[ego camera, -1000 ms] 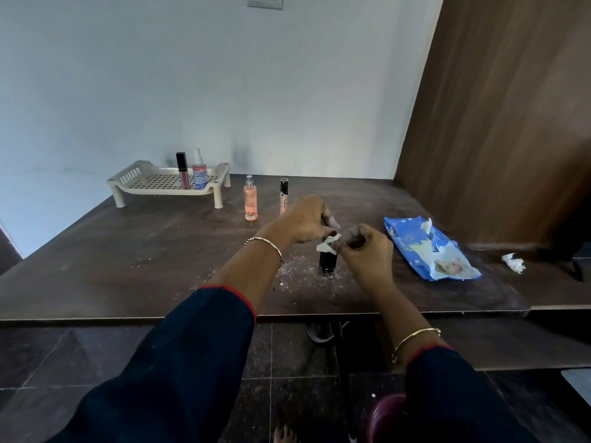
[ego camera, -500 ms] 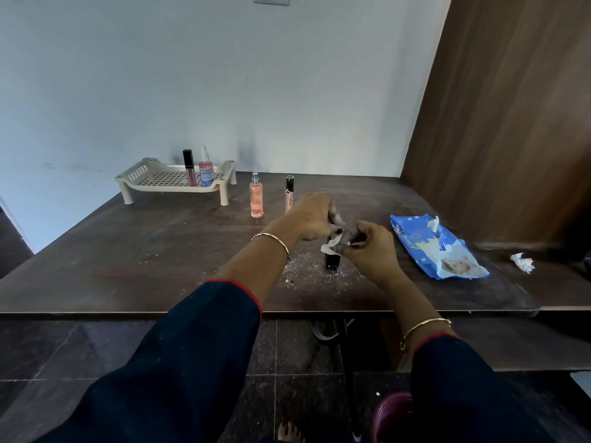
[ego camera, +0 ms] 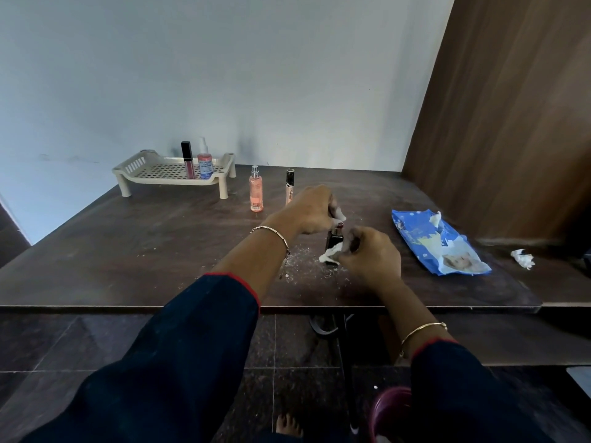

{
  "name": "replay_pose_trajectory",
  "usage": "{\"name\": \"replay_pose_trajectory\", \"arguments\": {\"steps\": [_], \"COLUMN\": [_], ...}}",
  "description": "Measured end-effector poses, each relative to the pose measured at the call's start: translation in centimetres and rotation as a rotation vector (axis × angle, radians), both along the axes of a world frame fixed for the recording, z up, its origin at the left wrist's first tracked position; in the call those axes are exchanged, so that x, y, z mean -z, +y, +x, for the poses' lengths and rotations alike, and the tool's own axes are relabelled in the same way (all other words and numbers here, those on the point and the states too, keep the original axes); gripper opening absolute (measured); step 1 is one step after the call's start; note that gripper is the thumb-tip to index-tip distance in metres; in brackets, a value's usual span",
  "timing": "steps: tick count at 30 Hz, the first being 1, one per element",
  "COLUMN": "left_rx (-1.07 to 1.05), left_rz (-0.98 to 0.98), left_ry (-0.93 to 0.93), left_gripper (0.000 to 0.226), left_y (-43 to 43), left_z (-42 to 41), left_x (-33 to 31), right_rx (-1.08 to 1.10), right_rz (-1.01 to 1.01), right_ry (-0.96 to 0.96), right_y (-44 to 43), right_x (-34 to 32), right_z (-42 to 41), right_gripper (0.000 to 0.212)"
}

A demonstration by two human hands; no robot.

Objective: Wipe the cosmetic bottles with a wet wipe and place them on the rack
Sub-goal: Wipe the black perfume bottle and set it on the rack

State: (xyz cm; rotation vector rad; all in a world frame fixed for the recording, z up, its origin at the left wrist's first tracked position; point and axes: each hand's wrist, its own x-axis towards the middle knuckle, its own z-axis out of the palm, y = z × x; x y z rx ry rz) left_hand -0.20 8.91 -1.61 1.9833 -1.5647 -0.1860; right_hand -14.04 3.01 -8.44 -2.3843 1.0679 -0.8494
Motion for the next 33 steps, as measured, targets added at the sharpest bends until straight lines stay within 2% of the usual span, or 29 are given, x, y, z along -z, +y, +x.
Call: {"name": "replay_pose_trajectory", "arguments": {"steps": [3, 6, 10, 12, 15, 20, 24, 29, 31, 33], "left_rx": [0.003, -0.001, 0.013, 0.017, 0.019, 0.037, 0.057, 0.057, 0.055, 0.056], "left_rz": [-0.007, -0.004, 0.005, 0.001, -0.015, -0.002, 0.003, 0.011, 0.012, 0.007], "left_ry": [0.016, 0.015, 0.001, -0.001, 0.002, 0.022, 0.008, 0.017, 0.030, 0.043], "left_gripper": [0.013, 0.013, 0.013, 0.014, 0.014, 0.014, 0.015, 0.015, 0.015, 0.016], "left_y": [0.0, 0.0, -0.1, 0.0, -0.1, -0.1, -0.3, -0.2, -0.2, -0.2], "left_z": [0.1, 0.1, 0.2, 0.2, 0.2, 0.3, 0.6, 0.6, 0.5, 0.6], "left_x": [0.0, 0.0, 0.0, 0.0, 0.0, 0.0, 0.0, 0.1, 0.1, 0.2], "right_rx": [0.010, 0.002, 0.032, 0.032, 0.046, 0.084, 0.142, -0.237, -0.265, -0.218], "right_rz": [-0.021, -0.074, -0.194, -0.225, -0.212, -0.180, -0.053, 0.257, 0.296, 0.296], "right_ry": [0.083, 0.097, -0.050, -0.024, 0.083, 0.093, -0.023, -0.376, -0.410, -0.356], "right_y": [-0.1, -0.1, 0.4, 0.6, 0.5, -0.7, -2.2, -2.2, -2.3, -2.7], "right_x": [1.0, 0.5, -0.2, -0.1, 0.9, 1.3, -0.1, -0.6, 0.2, 1.3], "right_z": [0.0, 0.1, 0.4, 0.6, 0.5, -0.8, -2.0, -1.1, -0.6, -0.4], "right_gripper": [0.015, 0.021, 0.032, 0.033, 0.024, 0.016, 0.024, 0.016, 0.010, 0.007]}}
